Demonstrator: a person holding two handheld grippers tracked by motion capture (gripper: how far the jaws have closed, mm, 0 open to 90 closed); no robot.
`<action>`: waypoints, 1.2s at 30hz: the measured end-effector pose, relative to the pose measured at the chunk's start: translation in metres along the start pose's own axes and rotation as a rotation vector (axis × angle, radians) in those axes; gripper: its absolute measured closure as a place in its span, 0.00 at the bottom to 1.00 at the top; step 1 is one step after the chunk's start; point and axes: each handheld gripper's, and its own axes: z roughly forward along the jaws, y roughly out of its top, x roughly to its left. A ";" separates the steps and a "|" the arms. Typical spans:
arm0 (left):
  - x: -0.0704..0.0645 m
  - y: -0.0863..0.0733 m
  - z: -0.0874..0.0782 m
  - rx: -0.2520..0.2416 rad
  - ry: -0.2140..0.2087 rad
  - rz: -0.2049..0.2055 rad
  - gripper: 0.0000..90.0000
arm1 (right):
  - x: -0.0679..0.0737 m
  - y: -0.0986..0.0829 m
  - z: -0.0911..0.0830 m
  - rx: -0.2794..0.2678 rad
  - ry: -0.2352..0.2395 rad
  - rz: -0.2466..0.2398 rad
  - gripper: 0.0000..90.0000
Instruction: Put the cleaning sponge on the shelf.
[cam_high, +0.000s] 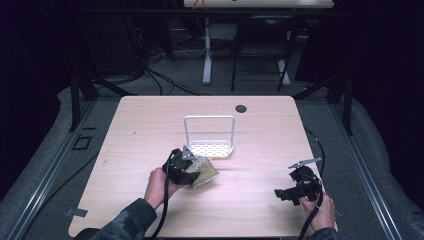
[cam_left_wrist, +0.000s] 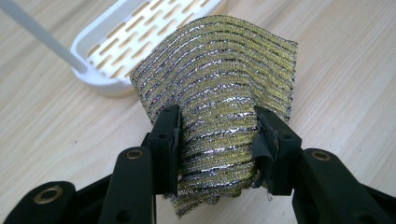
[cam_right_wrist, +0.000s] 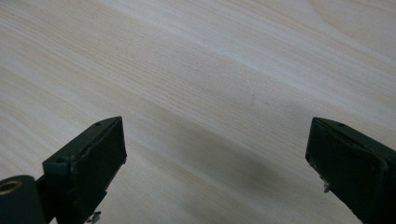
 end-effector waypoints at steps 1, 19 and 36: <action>0.000 0.002 0.000 -0.004 -0.004 0.008 0.61 | 0.001 0.000 0.000 -0.001 0.003 0.001 0.05; 0.000 0.027 0.008 -0.051 0.038 -0.022 0.62 | -0.002 0.000 0.000 0.007 0.000 -0.002 0.05; 0.003 0.040 0.015 -0.077 0.086 -0.081 0.62 | -0.002 0.000 0.000 -0.006 0.000 0.005 0.06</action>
